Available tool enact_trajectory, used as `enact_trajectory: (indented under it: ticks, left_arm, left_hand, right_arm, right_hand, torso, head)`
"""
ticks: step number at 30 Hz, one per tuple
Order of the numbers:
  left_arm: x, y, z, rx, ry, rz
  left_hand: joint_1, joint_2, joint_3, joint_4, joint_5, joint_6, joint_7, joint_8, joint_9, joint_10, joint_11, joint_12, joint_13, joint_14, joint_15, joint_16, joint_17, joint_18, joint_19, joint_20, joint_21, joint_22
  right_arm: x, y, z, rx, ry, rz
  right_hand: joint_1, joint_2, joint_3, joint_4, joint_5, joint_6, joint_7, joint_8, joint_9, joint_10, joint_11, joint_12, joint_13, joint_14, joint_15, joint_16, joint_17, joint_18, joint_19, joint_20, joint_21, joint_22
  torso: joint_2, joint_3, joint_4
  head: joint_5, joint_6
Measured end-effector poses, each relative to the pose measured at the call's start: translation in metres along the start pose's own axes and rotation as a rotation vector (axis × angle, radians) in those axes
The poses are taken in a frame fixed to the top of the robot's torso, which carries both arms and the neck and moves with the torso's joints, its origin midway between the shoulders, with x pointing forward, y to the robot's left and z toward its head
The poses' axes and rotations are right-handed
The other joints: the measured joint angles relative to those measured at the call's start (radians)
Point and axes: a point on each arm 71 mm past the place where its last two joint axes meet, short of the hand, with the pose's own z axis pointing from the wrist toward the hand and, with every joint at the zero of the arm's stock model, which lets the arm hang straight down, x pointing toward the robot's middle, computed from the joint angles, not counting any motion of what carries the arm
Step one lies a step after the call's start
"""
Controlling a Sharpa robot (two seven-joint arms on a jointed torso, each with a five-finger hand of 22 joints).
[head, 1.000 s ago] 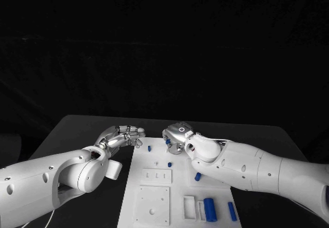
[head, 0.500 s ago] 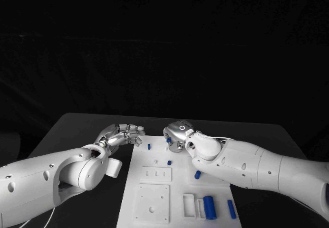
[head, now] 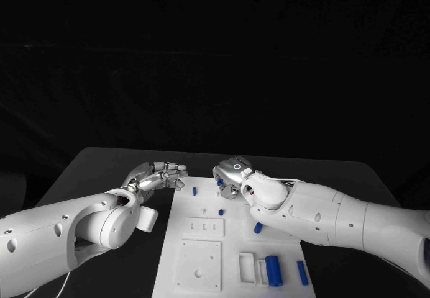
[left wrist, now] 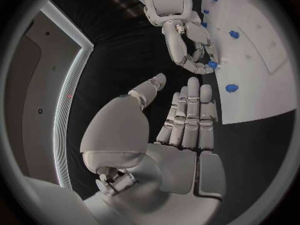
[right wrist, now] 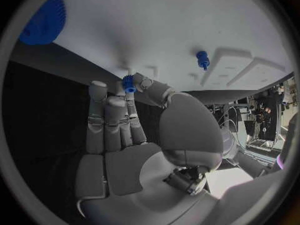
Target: Assemble the parts on the task board
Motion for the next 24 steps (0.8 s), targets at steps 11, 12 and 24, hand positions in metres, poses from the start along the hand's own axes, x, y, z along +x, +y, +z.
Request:
enact_trajectory:
  ticks: [11,12,24]
  left_arm:
    - [0.0005,0.0000,0.0002,0.000,0.001,0.000]
    - [0.0005,0.0000,0.0002,0.000,0.001,0.000]
    - [0.0005,0.0000,0.0004,0.000,0.001,0.000]
  left_hand:
    - [-0.004,-0.004,0.000,0.000,0.000,0.000,0.000,0.000,0.000,0.000,0.000,0.000,0.000,0.000,0.000,0.000,0.001,0.000,0.000,0.000,0.000,0.000]
    - [-0.004,-0.004,0.000,0.000,0.000,0.000,0.000,0.000,0.000,0.000,0.000,0.000,0.000,0.000,0.000,0.000,0.001,0.000,-0.001,0.001,0.000,0.000]
    - [-0.004,-0.004,0.000,0.000,0.000,0.000,0.000,0.000,0.000,0.002,0.002,0.000,0.000,0.000,0.000,0.000,0.001,0.000,0.003,-0.002,0.000,0.000]
  right_arm:
    - [0.0003,0.0001,0.0009,-0.001,0.007,-0.002]
    - [0.0006,0.0000,0.0013,-0.001,0.009,-0.002]
    - [0.0022,-0.0020,0.0023,0.003,0.018,-0.001]
  right_hand:
    - [0.007,-0.004,0.006,0.000,-0.001,-0.003,-0.001,0.001,0.000,0.002,-0.002,-0.004,0.001,-0.005,0.002,0.000,-0.002,0.000,0.000,0.000,0.000,0.001]
    - [0.007,-0.004,0.006,0.000,-0.001,-0.003,-0.001,0.001,0.000,0.002,-0.002,-0.004,0.001,-0.005,0.002,0.000,-0.003,0.000,0.000,0.000,0.000,0.001]
    - [-0.008,-0.027,-0.011,0.006,-0.001,-0.006,0.002,-0.002,0.001,0.008,-0.008,-0.004,0.008,-0.008,0.002,0.000,-0.009,0.001,-0.002,0.002,0.000,0.001]
  torso:
    - [0.002,-0.0007,-0.0004]
    - [0.002,-0.0008,-0.0005]
    - [0.003,-0.0015,0.0001]
  head:
    - [0.002,-0.001]
    - [0.002,-0.002]
    - [0.002,-0.006]
